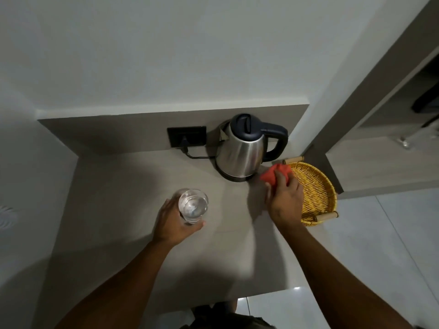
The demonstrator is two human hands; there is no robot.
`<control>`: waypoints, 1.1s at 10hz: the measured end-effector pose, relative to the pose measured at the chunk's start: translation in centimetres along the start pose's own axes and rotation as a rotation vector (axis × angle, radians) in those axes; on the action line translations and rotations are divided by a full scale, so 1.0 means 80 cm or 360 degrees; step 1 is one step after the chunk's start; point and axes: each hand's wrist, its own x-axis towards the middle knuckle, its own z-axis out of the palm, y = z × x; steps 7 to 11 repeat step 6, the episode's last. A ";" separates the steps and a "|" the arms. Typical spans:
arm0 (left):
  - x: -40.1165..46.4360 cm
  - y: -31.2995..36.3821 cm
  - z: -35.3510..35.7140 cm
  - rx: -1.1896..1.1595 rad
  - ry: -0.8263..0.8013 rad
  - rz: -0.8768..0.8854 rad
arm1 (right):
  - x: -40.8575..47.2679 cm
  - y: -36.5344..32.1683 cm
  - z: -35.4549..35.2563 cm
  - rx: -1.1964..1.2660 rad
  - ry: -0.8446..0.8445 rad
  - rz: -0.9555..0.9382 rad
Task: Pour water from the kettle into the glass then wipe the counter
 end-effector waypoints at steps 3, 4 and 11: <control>0.001 -0.012 0.009 0.0108 -0.0054 0.0132 | 0.053 0.060 0.016 0.0038 -0.0630 0.0415; 0.003 -0.013 0.010 0.0103 -0.0051 0.0130 | 0.053 0.061 0.015 0.0020 -0.0652 0.0415; -0.002 0.011 -0.003 -0.0296 0.0003 0.0054 | 0.028 0.016 0.000 0.0078 -0.0166 0.0038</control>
